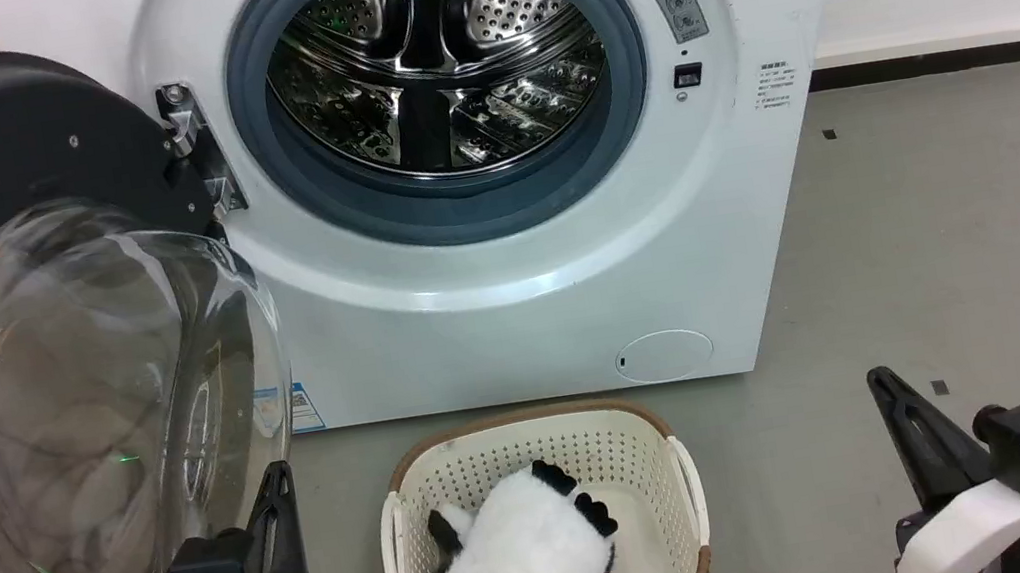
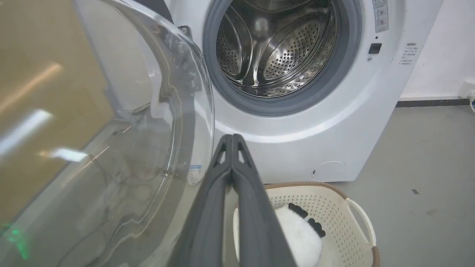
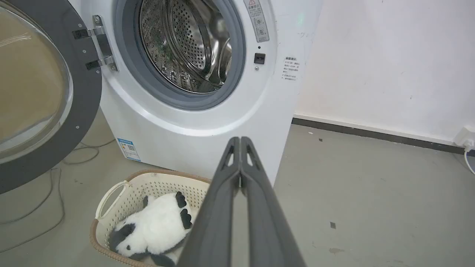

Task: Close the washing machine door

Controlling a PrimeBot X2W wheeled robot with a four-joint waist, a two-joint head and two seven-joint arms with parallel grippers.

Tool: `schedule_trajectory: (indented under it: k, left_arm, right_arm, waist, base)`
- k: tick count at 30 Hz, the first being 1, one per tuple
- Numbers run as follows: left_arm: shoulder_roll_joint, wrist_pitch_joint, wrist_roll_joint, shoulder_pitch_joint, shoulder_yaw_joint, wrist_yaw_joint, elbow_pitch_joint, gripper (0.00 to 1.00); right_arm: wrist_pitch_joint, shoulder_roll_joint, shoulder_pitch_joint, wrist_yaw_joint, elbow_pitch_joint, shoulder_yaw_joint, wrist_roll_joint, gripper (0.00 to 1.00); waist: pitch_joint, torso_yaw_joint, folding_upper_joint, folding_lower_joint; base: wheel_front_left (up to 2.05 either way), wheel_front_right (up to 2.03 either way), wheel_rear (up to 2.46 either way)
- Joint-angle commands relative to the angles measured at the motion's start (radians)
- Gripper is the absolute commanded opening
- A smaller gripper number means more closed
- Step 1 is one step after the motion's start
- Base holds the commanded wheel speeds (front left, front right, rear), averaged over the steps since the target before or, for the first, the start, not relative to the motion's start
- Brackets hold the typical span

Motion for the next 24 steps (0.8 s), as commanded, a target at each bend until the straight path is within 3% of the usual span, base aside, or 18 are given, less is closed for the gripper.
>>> schedule_trajectory:
  k: [1,3,4,24]
  left_arm:
    - [0.002,0.0,0.002,-0.015,0.002,-0.004,-0.004,0.0]
    - [0.002,0.0,0.002,-0.015,0.002,-0.004,-0.004,0.0]
    - [0.0,0.0,0.0,0.0,0.0,0.0,0.0,1.0]
    - [0.0,-0.031,-0.005,0.004,-0.008,0.007,0.008,1.0]
  right_arm:
    - [0.001,0.002,-0.012,0.001,-0.005,0.0,-0.008,0.0]
    - [0.001,0.002,-0.012,0.001,-0.005,0.0,-0.008,0.0]
    - [0.0,0.0,0.0,0.0,0.0,0.0,0.0,1.0]
    - [-0.031,0.0,0.002,0.0,-0.001,-0.006,0.016,1.0]
  waist:
    - [0.0,0.0,0.0,0.0]
    - [0.0,0.0,0.0,0.0]
    - [0.0,0.0,0.0,0.0]
    - [0.002,0.011,0.0,0.0]
  base:
    - [0.0,0.0,0.0]
    - [0.0,0.0,0.0]
    - [0.0,0.0,0.0]
    - [0.0,0.0,0.0]
